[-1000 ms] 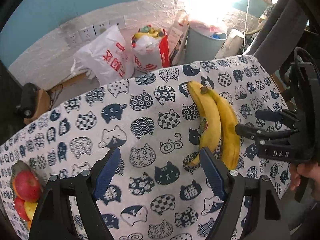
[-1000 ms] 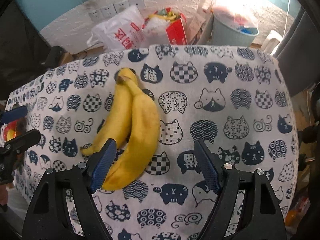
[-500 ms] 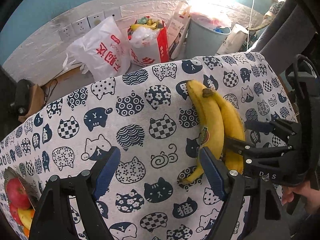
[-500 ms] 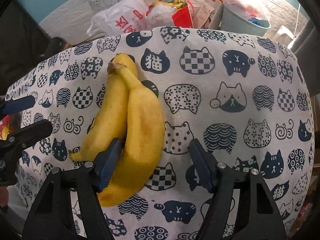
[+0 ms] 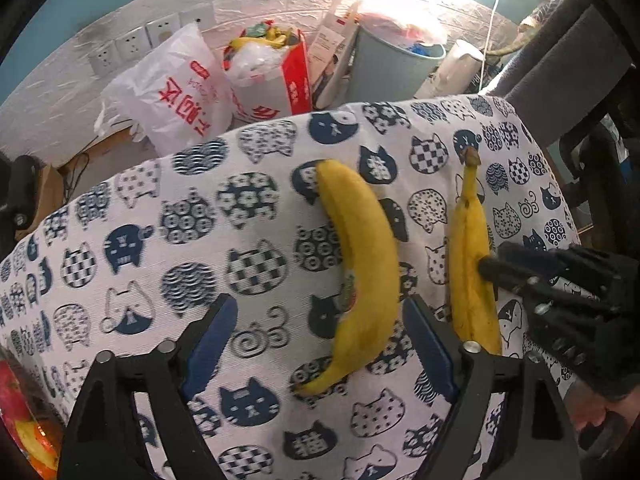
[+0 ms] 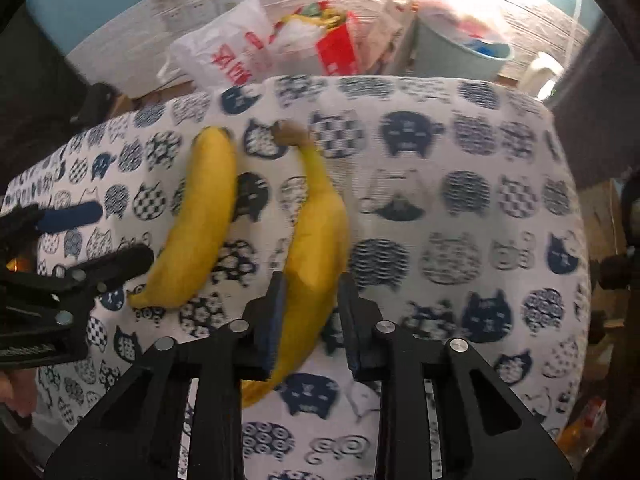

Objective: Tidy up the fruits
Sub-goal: 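Grasp one banana with the right gripper while the left gripper grasps the other banana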

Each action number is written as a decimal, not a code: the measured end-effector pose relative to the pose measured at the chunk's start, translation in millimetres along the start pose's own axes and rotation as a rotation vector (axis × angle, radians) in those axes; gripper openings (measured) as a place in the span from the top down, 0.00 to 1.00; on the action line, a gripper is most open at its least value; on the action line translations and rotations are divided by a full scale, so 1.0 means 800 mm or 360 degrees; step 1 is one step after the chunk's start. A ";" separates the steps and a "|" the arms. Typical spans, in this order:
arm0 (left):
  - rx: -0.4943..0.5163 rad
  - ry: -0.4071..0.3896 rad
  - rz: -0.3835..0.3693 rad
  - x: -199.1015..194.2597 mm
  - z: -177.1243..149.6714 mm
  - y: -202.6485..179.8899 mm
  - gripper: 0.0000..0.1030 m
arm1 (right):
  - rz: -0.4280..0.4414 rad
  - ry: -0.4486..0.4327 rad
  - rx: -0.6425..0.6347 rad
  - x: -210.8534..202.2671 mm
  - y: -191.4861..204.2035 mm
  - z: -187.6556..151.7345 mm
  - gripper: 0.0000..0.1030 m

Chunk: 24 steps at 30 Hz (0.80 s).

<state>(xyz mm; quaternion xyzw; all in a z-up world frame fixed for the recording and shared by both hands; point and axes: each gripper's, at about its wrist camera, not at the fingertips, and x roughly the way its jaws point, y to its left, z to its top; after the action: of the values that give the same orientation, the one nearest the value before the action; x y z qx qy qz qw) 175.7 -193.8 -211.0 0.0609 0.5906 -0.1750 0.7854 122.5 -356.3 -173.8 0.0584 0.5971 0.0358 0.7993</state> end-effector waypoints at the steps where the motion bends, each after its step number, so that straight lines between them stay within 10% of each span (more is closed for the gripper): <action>1: 0.0010 0.0012 0.0001 0.005 0.001 -0.004 0.16 | 0.0019 0.0002 0.0030 -0.001 -0.006 0.001 0.75; 13: 0.0116 0.0095 0.0028 0.046 0.009 -0.033 0.17 | 0.0209 0.0024 0.0199 0.010 -0.020 0.003 0.60; 20: 0.0207 0.0087 -0.0025 0.045 0.004 -0.041 0.64 | 0.0218 0.0031 0.0208 0.013 -0.017 0.006 0.47; 24: 0.0289 0.0053 0.0042 0.039 -0.001 -0.050 0.65 | 0.0217 0.0034 0.0182 0.018 -0.005 0.008 0.43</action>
<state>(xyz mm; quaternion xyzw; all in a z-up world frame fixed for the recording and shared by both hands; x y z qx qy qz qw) 168.6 -237.2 -236.8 0.1424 0.5843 -0.2164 0.7691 132.7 -359.0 -186.4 0.1439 0.6012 0.0565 0.7840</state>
